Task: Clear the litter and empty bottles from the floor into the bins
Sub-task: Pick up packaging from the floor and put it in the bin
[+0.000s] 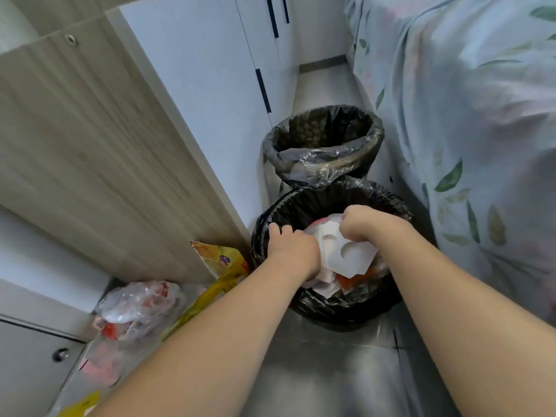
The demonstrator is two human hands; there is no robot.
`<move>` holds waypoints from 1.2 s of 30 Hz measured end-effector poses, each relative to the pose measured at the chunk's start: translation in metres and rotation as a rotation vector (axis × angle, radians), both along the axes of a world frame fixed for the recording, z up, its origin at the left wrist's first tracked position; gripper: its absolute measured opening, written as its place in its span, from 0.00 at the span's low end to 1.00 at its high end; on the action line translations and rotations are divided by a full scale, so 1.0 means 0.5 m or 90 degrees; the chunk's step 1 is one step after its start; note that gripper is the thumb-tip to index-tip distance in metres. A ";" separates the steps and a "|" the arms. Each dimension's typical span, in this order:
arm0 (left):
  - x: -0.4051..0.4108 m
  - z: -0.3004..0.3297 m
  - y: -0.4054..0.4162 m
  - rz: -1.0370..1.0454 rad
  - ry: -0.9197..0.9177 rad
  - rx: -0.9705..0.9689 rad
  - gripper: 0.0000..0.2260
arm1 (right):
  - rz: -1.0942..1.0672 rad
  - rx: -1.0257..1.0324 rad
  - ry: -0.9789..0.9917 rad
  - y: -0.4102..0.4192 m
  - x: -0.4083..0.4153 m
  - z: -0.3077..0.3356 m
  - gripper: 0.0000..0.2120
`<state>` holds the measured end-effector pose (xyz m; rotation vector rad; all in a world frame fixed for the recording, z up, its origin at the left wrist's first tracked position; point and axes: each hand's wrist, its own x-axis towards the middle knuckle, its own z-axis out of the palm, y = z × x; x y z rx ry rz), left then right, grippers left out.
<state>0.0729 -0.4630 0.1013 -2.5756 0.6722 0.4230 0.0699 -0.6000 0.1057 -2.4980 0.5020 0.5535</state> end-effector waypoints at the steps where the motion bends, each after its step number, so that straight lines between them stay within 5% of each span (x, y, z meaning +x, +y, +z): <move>1: 0.002 0.007 0.006 -0.003 -0.016 -0.013 0.17 | 0.000 -0.006 -0.006 0.004 0.001 0.004 0.15; 5: -0.003 0.034 0.059 -0.024 -0.148 -0.223 0.14 | -0.002 -0.035 -0.063 0.034 0.002 0.037 0.05; 10: -0.027 0.048 0.202 -0.073 -0.240 -0.493 0.12 | 0.060 -0.059 -0.200 0.133 -0.014 0.095 0.04; 16: -0.060 0.062 0.432 0.008 -0.388 -0.525 0.17 | 0.170 0.007 -0.352 0.312 -0.058 0.132 0.22; 22: -0.102 0.045 0.711 0.114 -0.357 -0.450 0.19 | 0.359 0.021 -0.371 0.535 -0.099 0.095 0.26; 28: -0.200 -0.042 0.957 0.228 -0.335 -0.396 0.19 | 0.484 0.065 -0.273 0.742 -0.162 0.016 0.28; 36: -0.307 -0.306 1.101 0.660 -0.091 -0.459 0.16 | 0.563 0.024 -0.079 0.873 -0.213 -0.120 0.29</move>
